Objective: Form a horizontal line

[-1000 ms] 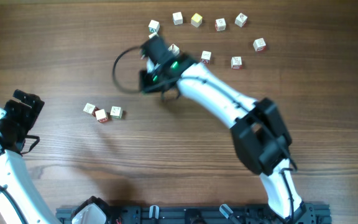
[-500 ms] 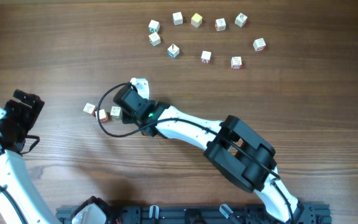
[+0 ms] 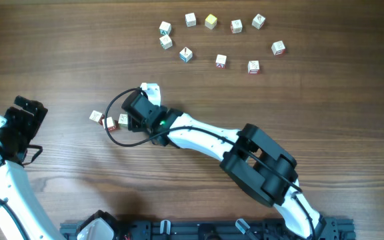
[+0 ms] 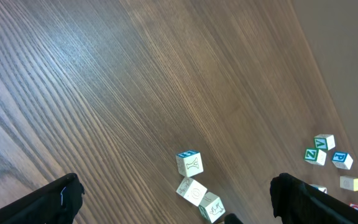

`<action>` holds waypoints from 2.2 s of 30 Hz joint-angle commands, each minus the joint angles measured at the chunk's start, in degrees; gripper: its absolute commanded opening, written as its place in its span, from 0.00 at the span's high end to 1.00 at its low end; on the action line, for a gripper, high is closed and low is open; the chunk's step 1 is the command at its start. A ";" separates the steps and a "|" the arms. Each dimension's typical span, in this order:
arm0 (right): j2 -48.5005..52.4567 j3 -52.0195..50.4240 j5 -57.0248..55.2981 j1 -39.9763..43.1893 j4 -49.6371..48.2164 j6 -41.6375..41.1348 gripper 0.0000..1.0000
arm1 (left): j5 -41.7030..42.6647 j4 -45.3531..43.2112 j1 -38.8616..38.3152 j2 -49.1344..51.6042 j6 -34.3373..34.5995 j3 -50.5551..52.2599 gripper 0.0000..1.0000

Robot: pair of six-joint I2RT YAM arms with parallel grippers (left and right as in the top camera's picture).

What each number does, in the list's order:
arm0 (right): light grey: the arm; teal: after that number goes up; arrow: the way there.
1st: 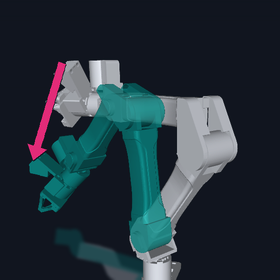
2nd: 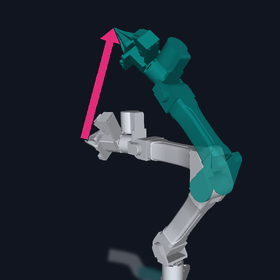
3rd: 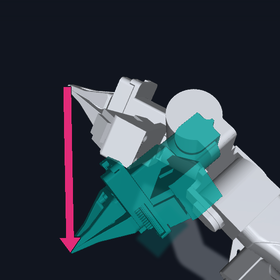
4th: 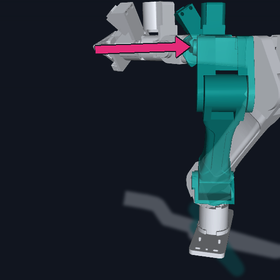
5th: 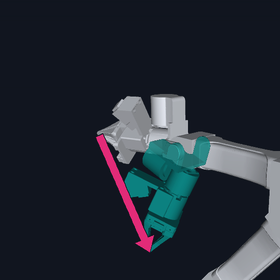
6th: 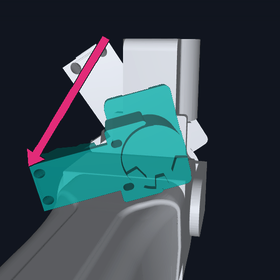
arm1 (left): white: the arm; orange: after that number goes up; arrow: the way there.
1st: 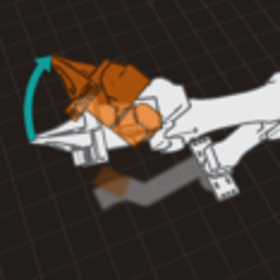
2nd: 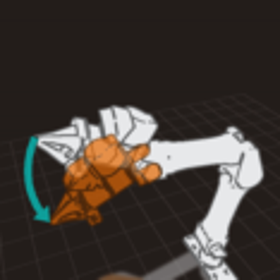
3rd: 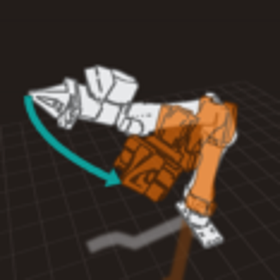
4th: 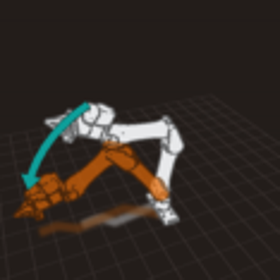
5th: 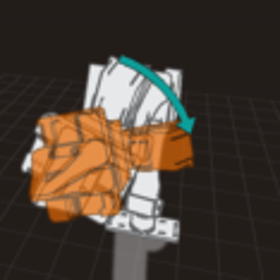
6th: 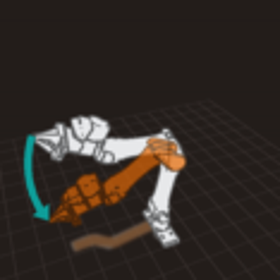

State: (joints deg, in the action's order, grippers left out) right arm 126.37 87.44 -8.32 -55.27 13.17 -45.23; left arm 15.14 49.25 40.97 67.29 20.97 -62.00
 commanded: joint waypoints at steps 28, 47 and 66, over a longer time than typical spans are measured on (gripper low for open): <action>-3.85 -0.42 6.95 49.37 -4.55 31.39 0.00 | 0.92 0.74 0.28 0.00 0.52 -0.68 0.00; 5.22 -0.46 2.60 53.86 -6.56 44.65 0.44 | 0.92 0.74 0.28 0.00 0.52 -0.68 0.00; -14.73 -0.39 10.54 50.23 6.01 39.67 0.86 | 0.92 0.74 0.28 0.00 0.52 -0.68 0.00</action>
State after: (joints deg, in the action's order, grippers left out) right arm 121.25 86.56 -3.42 -2.68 16.19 -1.85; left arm 15.14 49.98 40.99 67.29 20.97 -62.00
